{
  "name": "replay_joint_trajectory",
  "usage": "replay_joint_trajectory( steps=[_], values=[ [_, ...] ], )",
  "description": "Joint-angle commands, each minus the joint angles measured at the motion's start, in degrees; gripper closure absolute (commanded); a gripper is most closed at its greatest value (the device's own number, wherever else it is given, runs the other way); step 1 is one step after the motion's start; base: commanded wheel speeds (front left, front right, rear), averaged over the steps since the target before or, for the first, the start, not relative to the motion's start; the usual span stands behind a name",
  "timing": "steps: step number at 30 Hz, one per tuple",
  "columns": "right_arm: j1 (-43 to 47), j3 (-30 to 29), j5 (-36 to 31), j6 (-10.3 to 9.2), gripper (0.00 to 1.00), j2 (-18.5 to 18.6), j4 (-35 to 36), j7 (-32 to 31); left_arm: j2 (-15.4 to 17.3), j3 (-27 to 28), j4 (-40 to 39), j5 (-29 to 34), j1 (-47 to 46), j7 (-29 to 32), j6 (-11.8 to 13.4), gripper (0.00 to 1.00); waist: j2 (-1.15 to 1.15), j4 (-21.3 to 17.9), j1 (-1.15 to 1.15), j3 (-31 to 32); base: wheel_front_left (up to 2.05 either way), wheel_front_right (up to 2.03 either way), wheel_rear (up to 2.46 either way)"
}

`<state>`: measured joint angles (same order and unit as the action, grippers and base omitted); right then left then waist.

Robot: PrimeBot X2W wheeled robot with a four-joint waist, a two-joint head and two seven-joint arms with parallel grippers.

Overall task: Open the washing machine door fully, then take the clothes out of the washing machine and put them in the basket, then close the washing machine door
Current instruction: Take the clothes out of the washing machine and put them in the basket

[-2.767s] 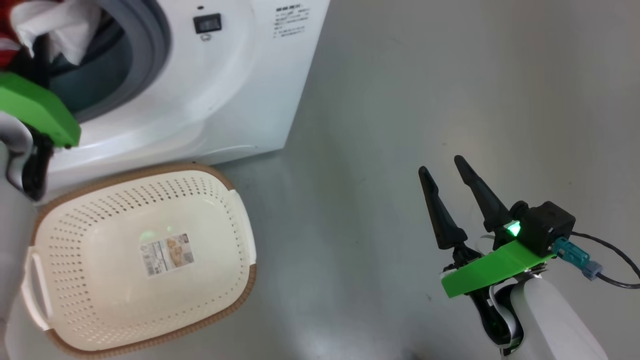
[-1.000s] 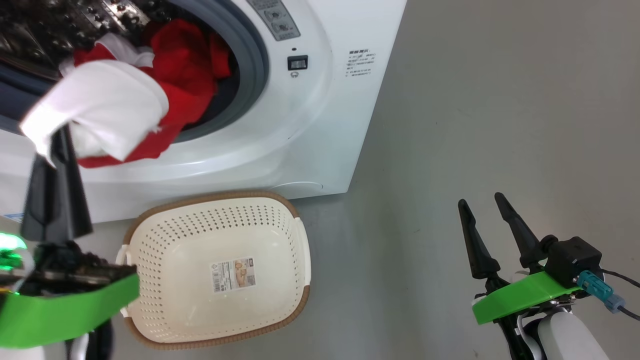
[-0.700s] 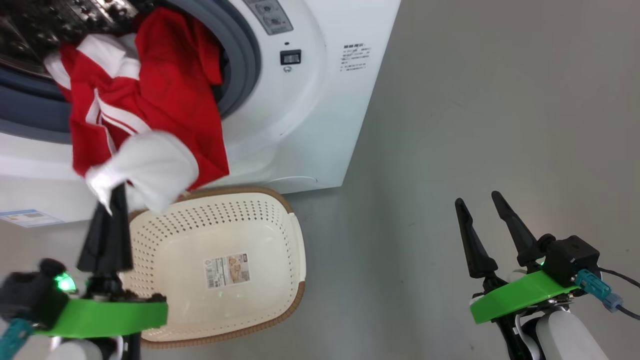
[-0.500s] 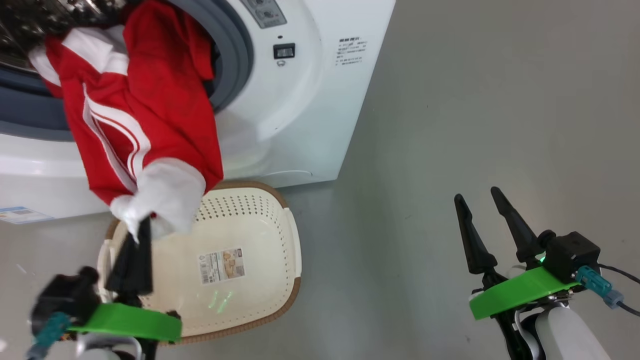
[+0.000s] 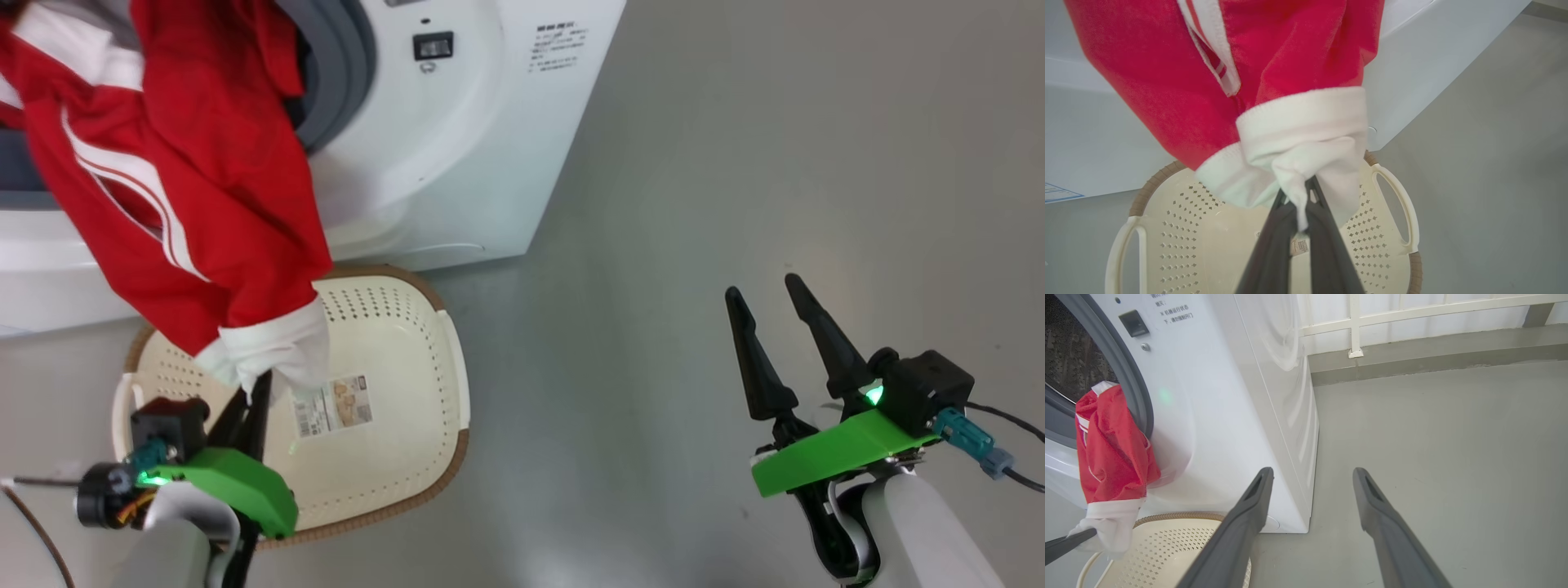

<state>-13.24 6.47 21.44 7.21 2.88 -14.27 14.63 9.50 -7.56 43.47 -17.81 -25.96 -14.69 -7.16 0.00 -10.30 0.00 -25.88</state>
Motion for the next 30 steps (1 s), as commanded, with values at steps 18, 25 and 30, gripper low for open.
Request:
replay_joint_trajectory(
  steps=[18,25,30],
  values=[
    [-3.0,3.0,1.6,0.28,0.00,0.0,2.1,0.4,5.8,-1.9,15.9,-1.4,-14.5,-0.3,-0.3,0.97,0.00,-3.9,0.00,-5.8,0.00,0.00,0.00],
    [-3.1,2.9,1.5,0.28,0.00,0.0,2.0,0.4,6.0,-1.6,16.6,-1.7,-15.3,-0.3,-0.3,0.53,0.00,-3.7,0.00,-5.4,0.00,0.00,0.00],
    [-3.1,2.6,1.4,0.28,0.00,0.0,2.0,0.4,5.6,-1.3,15.6,-2.1,-14.9,-0.3,-0.3,0.00,0.00,-3.1,0.00,-5.2,0.00,0.00,0.00]
  ],
)
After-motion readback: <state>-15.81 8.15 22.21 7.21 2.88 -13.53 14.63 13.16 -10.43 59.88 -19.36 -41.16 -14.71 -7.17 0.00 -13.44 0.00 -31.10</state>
